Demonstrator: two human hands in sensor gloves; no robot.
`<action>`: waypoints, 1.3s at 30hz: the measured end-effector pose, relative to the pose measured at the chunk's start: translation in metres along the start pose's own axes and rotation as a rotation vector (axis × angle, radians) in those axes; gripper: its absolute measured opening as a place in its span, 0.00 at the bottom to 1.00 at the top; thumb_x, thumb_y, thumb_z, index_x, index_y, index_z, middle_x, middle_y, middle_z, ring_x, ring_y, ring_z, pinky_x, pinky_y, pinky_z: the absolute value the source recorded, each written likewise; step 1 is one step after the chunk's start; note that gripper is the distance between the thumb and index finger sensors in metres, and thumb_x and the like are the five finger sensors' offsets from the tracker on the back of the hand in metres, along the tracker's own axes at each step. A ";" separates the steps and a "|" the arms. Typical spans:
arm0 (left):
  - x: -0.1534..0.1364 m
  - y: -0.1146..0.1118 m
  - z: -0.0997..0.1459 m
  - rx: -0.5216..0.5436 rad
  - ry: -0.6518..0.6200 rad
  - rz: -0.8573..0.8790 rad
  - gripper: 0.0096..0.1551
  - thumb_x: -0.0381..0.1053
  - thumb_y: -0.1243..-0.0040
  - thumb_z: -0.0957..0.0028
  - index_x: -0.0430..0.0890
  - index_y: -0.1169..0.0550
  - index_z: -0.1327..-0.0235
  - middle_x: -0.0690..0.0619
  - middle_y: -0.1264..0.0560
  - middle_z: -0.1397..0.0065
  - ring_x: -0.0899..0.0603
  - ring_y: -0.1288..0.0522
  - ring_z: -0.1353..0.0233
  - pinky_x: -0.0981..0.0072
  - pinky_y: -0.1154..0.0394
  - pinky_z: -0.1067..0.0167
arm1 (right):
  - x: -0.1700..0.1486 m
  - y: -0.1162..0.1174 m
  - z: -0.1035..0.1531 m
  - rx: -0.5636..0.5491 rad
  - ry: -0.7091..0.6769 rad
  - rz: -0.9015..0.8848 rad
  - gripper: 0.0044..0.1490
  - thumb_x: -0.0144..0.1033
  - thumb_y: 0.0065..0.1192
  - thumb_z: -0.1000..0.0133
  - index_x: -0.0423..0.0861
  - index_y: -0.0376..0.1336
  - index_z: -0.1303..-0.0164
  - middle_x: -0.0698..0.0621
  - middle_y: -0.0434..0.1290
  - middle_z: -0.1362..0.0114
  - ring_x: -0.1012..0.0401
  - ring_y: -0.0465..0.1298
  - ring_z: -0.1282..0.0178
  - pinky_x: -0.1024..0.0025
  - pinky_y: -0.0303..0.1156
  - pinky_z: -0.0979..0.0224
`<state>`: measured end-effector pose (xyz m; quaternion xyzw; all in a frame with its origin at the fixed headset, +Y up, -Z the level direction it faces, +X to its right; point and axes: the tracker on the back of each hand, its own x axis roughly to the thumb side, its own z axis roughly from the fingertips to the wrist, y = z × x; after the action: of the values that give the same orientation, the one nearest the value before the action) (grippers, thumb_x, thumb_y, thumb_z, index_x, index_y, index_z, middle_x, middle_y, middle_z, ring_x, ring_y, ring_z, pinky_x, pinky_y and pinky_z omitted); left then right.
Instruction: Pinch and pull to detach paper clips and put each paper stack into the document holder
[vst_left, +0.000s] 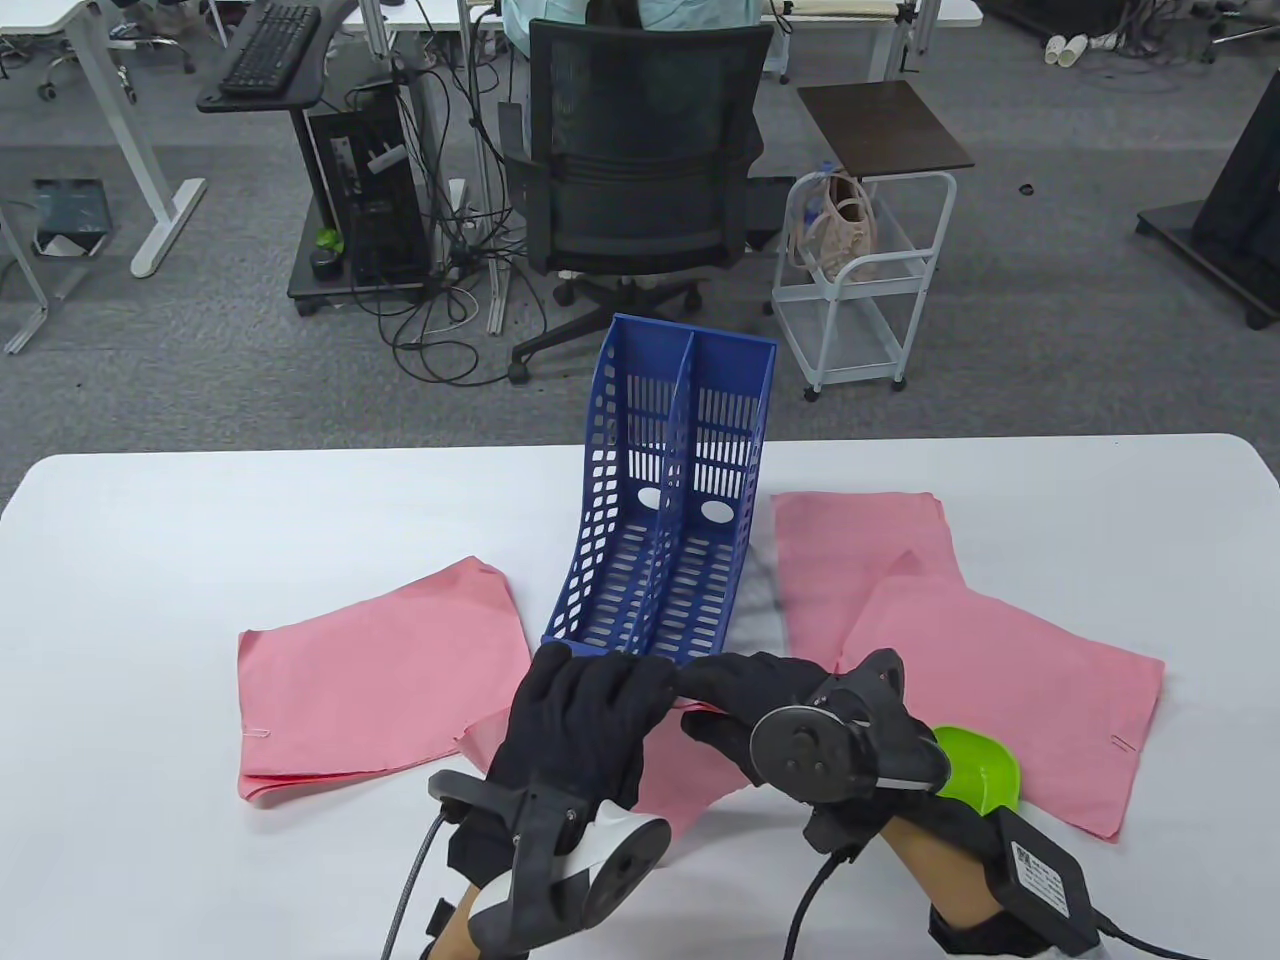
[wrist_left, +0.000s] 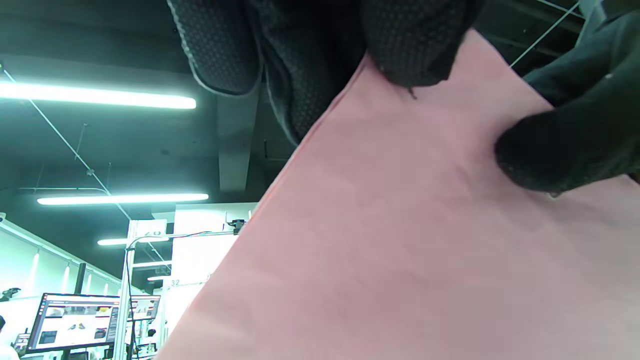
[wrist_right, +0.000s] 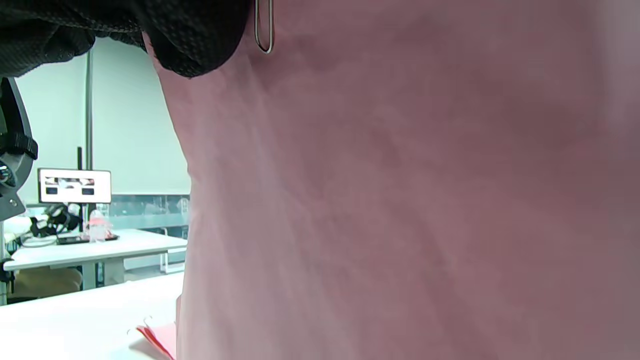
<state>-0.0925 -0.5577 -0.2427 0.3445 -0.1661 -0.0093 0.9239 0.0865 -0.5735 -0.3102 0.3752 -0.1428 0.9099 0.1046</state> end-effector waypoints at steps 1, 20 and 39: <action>-0.004 0.000 0.000 -0.003 -0.004 0.025 0.22 0.50 0.42 0.45 0.61 0.24 0.37 0.58 0.21 0.35 0.49 0.17 0.37 0.47 0.27 0.27 | 0.000 -0.002 0.000 -0.009 -0.001 -0.003 0.26 0.46 0.51 0.38 0.50 0.66 0.33 0.45 0.77 0.33 0.54 0.83 0.44 0.68 0.78 0.41; -0.060 -0.055 -0.014 -0.627 -0.024 0.448 0.27 0.56 0.39 0.47 0.54 0.17 0.33 0.51 0.13 0.36 0.46 0.10 0.44 0.55 0.15 0.41 | 0.003 -0.026 0.010 -0.022 -0.093 0.005 0.24 0.45 0.51 0.38 0.52 0.67 0.35 0.48 0.78 0.34 0.56 0.83 0.45 0.70 0.78 0.42; -0.054 -0.055 -0.015 -0.635 -0.060 0.408 0.22 0.53 0.39 0.50 0.55 0.10 0.47 0.53 0.08 0.49 0.48 0.08 0.53 0.57 0.14 0.48 | -0.011 -0.028 0.026 0.061 -0.035 0.100 0.21 0.48 0.54 0.40 0.54 0.69 0.41 0.51 0.81 0.40 0.57 0.84 0.51 0.71 0.78 0.45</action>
<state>-0.1337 -0.5831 -0.3043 0.0006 -0.2469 0.1138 0.9623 0.1196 -0.5574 -0.2955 0.3863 -0.1356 0.9112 0.0450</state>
